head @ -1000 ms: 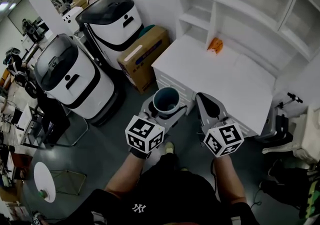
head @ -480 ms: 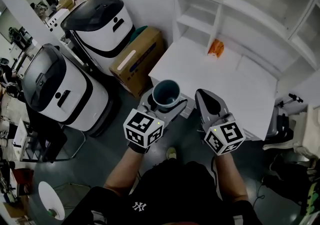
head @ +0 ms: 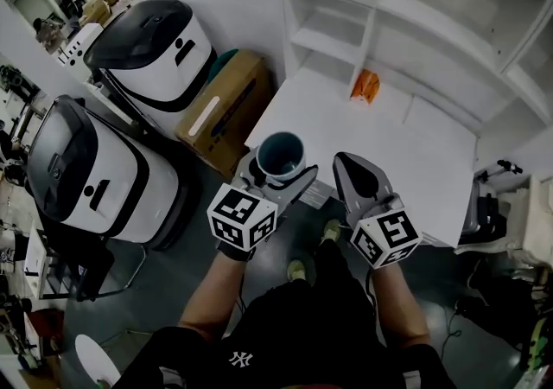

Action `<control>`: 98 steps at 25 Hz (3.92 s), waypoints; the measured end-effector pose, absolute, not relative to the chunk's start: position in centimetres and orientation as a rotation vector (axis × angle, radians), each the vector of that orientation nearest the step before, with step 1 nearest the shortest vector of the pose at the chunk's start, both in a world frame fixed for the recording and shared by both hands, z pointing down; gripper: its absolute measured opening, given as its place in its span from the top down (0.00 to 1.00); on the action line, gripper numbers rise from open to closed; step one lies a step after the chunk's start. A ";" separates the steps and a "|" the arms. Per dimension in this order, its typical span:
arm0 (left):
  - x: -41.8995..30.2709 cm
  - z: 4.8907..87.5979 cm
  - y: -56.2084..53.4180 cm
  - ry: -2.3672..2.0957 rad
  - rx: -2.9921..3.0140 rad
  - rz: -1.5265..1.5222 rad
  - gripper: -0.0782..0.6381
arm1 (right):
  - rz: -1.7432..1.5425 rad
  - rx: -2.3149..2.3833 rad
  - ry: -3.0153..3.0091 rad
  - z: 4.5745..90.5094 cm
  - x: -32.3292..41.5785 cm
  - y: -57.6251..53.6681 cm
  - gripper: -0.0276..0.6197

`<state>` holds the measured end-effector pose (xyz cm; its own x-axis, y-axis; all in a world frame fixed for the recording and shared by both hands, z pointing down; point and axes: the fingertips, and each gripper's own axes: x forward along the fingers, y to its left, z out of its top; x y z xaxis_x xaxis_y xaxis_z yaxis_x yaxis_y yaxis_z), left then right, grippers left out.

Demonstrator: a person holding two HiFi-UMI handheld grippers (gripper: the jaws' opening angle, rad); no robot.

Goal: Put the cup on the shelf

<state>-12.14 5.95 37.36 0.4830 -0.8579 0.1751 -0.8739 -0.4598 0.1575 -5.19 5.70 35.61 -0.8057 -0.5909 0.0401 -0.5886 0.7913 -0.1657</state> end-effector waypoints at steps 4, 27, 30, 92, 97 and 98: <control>-12.0 37.9 1.4 -1.484 2.509 0.121 0.36 | -0.288 -0.967 2.956 35.9 -5.6 1.1 0.94; -12.2 39.7 -24.2 -1.557 2.501 0.137 0.36 | -0.354 -0.887 2.973 37.5 -5.8 -23.1 0.94; -12.5 40.0 -26.3 -1.542 2.512 0.133 0.36 | -0.345 -0.899 2.974 37.9 -6.6 -24.5 0.94; -8.5 48.0 -49.2 -1.426 2.571 0.200 0.36 | -0.396 -1.366 2.848 42.2 -4.6 -35.2 0.94; -8.4 48.0 -49.1 -1.397 2.594 0.176 0.36 | -0.394 -1.365 2.846 42.2 -4.5 -35.2 0.94; -8.4 47.8 -49.0 -1.392 2.603 0.165 0.36 | -0.394 -1.363 2.847 42.1 -4.5 -35.1 0.94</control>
